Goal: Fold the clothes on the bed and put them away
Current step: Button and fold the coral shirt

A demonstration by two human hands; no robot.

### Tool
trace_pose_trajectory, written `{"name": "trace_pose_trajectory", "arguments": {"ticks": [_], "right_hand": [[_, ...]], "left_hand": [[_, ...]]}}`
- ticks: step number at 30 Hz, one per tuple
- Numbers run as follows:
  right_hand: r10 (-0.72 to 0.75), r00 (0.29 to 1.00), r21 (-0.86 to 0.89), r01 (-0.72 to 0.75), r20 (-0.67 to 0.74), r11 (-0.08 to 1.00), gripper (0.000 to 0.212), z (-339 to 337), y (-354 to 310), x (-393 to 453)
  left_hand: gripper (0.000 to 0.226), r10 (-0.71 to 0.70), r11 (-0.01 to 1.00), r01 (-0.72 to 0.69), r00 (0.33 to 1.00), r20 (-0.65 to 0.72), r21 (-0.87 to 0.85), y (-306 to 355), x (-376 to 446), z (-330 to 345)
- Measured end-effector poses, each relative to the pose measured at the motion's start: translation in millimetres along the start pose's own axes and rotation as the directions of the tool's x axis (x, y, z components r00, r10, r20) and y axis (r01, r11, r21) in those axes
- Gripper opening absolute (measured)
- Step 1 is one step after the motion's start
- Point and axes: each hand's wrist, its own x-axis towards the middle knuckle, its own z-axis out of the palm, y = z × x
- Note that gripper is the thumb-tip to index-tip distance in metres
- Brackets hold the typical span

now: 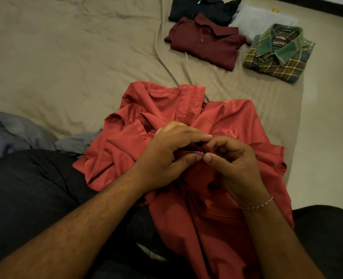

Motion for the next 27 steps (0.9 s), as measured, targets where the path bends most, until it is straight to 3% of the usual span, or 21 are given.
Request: {"name": "trace_pose_trajectory", "arguments": {"ticks": [10, 15, 20, 24, 27], "right_hand": [[-0.053, 0.991, -0.061, 0.046, -0.126, 0.997, 0.015, 7, 3, 0], [-0.085, 0.98, -0.119, 0.065, -0.177, 0.991, 0.012, 10, 4, 0], [-0.219, 0.953, -0.304, 0.15, -0.208, 0.941, 0.018, 15, 11, -6], [-0.378, 0.916, -0.487, 0.269, -0.138, 0.831, 0.015, 20, 13, -9], [-0.347, 0.93, -0.475, 0.254, -0.118, 0.842, 0.014, 20, 13, -5]], "left_hand": [[0.015, -0.142, 0.989, 0.137, 0.986, -0.091, -0.06, 1, 1, -3], [0.012, -0.117, 0.991, 0.126, 0.984, -0.133, 0.055, -1, -1, -1], [0.007, -0.032, 0.988, 0.064, 0.976, -0.216, 0.141, 9, -3, -1], [0.007, -0.024, 0.977, 0.082, 0.959, -0.283, 0.195, 15, -3, 1], [0.009, -0.047, 0.977, 0.113, 0.943, -0.33, 0.183, 15, -4, 4]]}}
